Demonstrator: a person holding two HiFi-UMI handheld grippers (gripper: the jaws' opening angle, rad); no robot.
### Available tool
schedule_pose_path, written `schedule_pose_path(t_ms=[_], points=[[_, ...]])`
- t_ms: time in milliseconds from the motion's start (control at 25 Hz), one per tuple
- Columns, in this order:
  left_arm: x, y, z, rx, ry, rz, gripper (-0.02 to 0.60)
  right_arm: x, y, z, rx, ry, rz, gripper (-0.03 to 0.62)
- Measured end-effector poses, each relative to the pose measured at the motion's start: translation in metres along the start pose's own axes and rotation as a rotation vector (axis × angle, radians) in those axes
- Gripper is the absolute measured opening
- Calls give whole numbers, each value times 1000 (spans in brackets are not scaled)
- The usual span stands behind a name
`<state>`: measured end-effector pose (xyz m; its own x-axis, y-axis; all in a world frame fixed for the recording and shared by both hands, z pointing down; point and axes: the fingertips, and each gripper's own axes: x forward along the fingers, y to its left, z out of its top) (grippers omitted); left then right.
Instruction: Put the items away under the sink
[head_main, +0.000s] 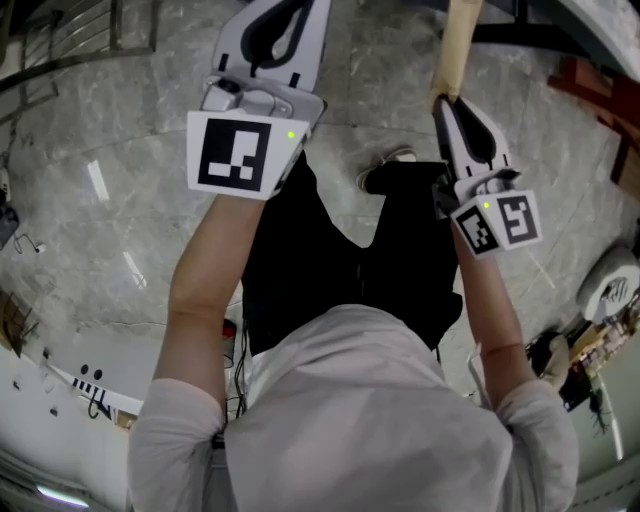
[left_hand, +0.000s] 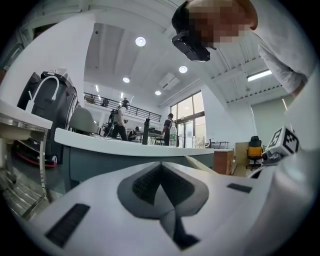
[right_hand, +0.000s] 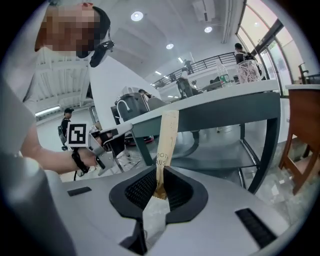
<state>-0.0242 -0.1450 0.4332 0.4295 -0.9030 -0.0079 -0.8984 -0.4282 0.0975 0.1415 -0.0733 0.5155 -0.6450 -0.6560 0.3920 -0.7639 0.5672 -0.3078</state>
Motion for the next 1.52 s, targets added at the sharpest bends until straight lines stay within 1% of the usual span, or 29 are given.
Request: schedule_pose_path(t_ms=[200,280,520,680,880,1000,1200,1400,1520], points=[[2,5,-8,14,-30,-2,2,25,-16,-28,-50,31,-8,64],[1,8,-14,9,-43,5,2,40,-22,-37,-68,40,-4,64],[-1,15,-29,4,-46,18,2,90,-40,-53,-94,51,-18,64],[-3,21,-38,-7,-33,19,2,114,-35,-66,-105,66,-11,64],[-8,19,-43,-16,-35,23,2,116,-21,-89,-88,97,13,64],[-11,21,-46,-18,-35,25,2,128,-30,-84,-71,79,4,64],[-10,25,-54,-2,-39,24,2,171,-58,-72,-77,54,-33,64],[5,29,-70,36,-40,-13,2,211,-77,-67,-110,55,-59,64],[22,31,-84,32,-34,-28,3,230,-81,-67,-109,72,-67,64]])
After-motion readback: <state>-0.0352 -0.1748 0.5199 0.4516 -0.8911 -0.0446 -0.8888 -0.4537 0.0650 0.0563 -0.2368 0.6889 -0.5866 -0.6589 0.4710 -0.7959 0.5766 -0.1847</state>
